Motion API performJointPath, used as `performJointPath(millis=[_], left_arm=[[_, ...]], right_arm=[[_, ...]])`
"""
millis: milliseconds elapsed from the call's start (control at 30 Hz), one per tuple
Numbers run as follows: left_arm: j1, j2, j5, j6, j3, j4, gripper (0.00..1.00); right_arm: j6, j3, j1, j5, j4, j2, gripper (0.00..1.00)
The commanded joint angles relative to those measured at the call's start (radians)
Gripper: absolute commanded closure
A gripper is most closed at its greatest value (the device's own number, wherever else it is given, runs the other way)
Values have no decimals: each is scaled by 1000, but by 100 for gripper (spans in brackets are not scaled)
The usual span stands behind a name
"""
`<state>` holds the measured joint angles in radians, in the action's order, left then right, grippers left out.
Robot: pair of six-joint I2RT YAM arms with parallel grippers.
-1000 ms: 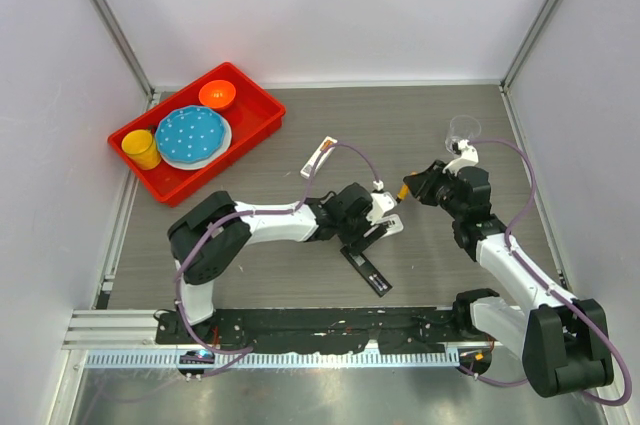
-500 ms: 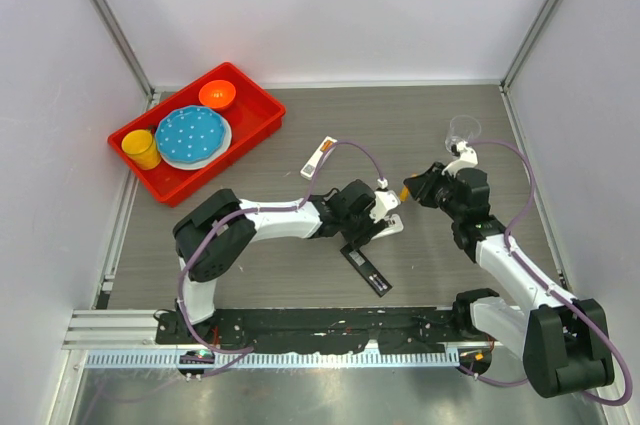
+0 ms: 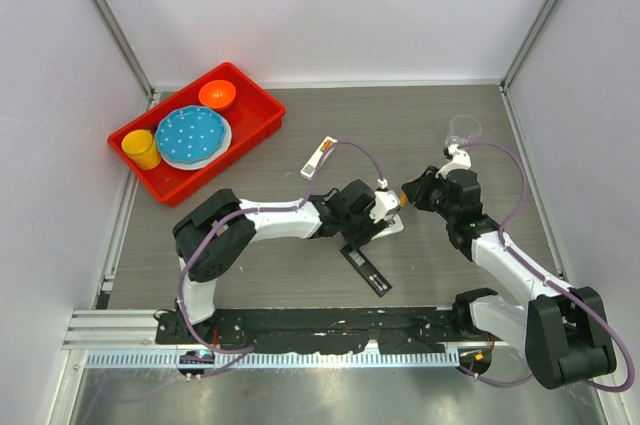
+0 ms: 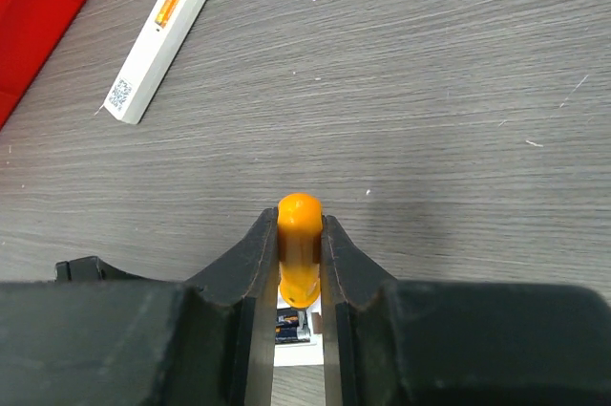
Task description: Unload the batteries from the remote control
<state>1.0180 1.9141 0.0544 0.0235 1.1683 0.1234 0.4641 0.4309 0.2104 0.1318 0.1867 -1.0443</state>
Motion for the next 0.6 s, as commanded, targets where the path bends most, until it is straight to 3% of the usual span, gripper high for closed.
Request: performJointPath(millis=[0,200,567], left_arm=[[2,-13,47,-16,-6,16,72],[4,-12,50,-17,-6,15,72],[2,-7,58,-19,1,24,72]], right_arm=[[-31,26,18,-86,0,-8,99],[-36,35,44,-129,-9,-28,99],[-61,75,179,-374,-44,-39,99]])
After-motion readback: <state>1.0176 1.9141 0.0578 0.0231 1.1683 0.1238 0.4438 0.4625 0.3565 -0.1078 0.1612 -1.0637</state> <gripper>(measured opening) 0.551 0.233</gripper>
